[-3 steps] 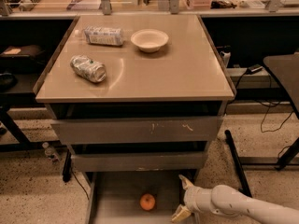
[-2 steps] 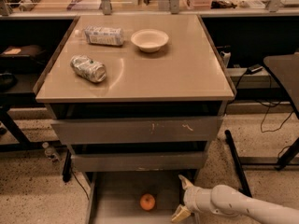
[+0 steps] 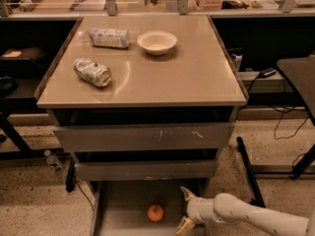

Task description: Pick orange from bottom drawer and place on counter

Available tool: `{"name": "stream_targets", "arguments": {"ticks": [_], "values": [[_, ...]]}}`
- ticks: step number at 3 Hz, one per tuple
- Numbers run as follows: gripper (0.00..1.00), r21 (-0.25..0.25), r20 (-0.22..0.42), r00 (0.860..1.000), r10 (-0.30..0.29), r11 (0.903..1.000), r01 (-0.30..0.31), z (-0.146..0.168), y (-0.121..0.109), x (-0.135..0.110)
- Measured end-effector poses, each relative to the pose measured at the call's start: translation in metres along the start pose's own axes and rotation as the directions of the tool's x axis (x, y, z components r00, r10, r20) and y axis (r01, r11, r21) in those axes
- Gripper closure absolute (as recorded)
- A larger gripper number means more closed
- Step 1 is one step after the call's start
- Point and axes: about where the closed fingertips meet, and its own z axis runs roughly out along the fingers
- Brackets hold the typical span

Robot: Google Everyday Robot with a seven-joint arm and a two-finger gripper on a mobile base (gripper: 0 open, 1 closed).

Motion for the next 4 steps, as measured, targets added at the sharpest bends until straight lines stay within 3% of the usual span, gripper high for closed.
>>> {"name": "stream_targets", "arguments": {"ticks": [1, 2, 3, 4], "values": [[0.0, -0.047, 0.009, 1.0, -0.022, 0.9987, 0.022, 0.06, -0.005, 0.031], [0.0, -0.079, 0.02, 0.999, -0.037, 0.9962, 0.038, 0.102, -0.016, 0.045], [0.0, -0.111, 0.062, 0.998, -0.012, 0.9936, 0.019, 0.13, -0.025, 0.048], [0.0, -0.167, 0.106, 0.993, 0.053, 0.9854, -0.035, 0.15, -0.024, 0.055]]}}
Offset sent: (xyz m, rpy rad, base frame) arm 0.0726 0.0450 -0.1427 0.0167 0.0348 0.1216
